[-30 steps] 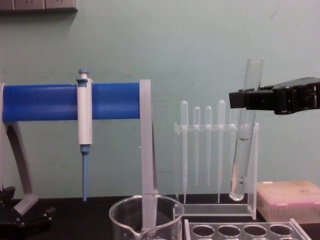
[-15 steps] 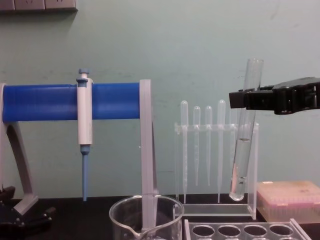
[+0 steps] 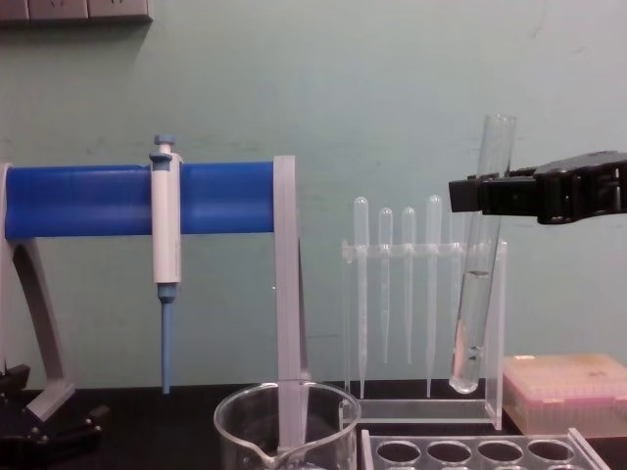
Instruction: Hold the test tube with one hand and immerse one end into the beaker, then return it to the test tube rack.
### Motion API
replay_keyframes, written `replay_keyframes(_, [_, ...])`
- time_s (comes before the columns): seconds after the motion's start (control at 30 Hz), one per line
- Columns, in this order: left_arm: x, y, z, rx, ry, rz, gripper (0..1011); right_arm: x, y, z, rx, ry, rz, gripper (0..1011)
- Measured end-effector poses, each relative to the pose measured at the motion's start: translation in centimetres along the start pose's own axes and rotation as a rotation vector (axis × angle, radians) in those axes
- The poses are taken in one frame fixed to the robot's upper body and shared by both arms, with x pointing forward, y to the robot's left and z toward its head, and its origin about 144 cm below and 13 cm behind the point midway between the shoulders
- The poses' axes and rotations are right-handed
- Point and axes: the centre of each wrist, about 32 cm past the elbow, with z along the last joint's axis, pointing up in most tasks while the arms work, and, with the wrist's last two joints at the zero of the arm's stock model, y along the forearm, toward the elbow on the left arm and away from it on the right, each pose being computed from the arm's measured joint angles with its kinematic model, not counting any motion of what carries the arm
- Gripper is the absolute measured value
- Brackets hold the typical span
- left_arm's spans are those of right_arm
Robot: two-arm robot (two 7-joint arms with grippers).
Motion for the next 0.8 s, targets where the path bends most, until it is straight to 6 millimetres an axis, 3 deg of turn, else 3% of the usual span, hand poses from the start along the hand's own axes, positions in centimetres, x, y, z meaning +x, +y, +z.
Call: replay_keyframes(0.8, [0.0,0.0,0.0,0.0,0.0,0.0,1000,0.0,0.0,0.0,0.0,0.0,0.0,226])
